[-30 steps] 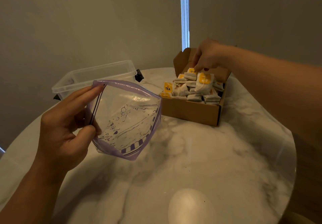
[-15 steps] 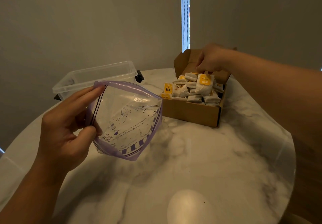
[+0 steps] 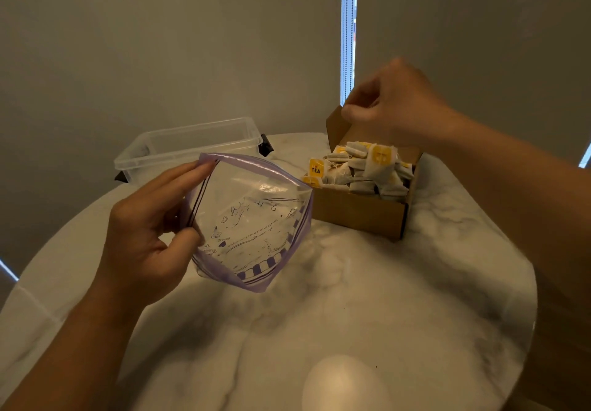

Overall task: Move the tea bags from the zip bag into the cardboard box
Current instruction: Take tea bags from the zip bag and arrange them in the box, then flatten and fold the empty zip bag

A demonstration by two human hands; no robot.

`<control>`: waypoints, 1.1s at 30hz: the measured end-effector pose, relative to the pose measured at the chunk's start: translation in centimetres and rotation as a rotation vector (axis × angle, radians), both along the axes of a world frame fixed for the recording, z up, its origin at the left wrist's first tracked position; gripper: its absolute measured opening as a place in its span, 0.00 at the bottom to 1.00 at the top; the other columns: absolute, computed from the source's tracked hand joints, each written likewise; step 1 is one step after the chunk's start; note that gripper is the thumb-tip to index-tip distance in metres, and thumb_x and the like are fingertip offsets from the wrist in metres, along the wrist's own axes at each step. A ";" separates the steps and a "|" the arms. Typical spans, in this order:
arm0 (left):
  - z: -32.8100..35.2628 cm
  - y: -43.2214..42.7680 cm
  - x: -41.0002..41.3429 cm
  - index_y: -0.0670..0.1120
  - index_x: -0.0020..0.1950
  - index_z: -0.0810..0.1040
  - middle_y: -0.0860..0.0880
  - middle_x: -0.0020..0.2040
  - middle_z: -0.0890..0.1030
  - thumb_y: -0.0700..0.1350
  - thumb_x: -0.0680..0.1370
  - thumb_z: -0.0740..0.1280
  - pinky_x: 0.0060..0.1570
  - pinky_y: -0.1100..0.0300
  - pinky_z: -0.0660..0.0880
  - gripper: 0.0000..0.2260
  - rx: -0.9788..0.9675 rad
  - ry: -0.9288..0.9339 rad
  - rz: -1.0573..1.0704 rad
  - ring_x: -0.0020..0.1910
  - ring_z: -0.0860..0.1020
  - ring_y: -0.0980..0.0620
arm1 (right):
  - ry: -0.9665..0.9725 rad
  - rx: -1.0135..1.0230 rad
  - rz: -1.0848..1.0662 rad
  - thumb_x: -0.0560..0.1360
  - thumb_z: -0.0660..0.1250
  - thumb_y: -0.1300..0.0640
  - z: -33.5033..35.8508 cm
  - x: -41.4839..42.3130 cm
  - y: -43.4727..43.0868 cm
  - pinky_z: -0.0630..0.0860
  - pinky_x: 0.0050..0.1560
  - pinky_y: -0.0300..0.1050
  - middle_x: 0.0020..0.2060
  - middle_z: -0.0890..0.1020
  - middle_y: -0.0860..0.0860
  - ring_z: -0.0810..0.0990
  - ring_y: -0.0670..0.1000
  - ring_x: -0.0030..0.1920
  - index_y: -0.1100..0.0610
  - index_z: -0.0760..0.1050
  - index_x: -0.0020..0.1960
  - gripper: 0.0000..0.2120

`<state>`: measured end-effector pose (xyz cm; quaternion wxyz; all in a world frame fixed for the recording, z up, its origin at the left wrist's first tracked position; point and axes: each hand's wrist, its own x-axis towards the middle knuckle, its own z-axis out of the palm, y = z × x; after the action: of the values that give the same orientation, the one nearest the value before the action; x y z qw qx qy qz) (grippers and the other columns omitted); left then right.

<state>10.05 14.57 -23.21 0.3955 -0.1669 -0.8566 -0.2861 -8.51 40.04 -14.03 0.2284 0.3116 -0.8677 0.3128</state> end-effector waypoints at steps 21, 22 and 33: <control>1.0 1.2 2.3 0.57 0.72 0.70 0.57 0.70 0.73 0.43 0.72 0.67 0.31 0.65 0.78 0.28 -0.222 -0.203 0.059 0.35 0.79 0.52 | -0.122 -0.093 0.302 0.74 0.72 0.57 -8.8 11.1 1.1 0.78 0.41 0.31 0.41 0.82 0.39 0.81 0.39 0.43 0.51 0.84 0.52 0.08; 0.6 1.2 2.9 0.58 0.74 0.69 0.57 0.70 0.73 0.43 0.72 0.67 0.32 0.68 0.78 0.30 -0.245 -0.207 0.054 0.39 0.80 0.54 | -0.089 -0.102 0.297 0.74 0.72 0.58 -9.1 11.3 1.3 0.78 0.41 0.31 0.40 0.82 0.39 0.81 0.39 0.42 0.51 0.84 0.51 0.07; -1.8 2.2 9.5 0.57 0.79 0.60 0.61 0.67 0.75 0.49 0.75 0.67 0.31 0.69 0.76 0.33 -0.326 -0.238 0.000 0.38 0.78 0.59 | 0.098 -0.014 0.349 0.71 0.74 0.63 -11.4 12.8 3.2 0.78 0.37 0.36 0.39 0.84 0.45 0.80 0.43 0.36 0.55 0.83 0.46 0.05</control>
<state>19.59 16.79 -25.03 0.2594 -0.1938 -0.9323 -0.1611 4.29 43.24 -25.42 0.2146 0.4705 -0.7863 0.3381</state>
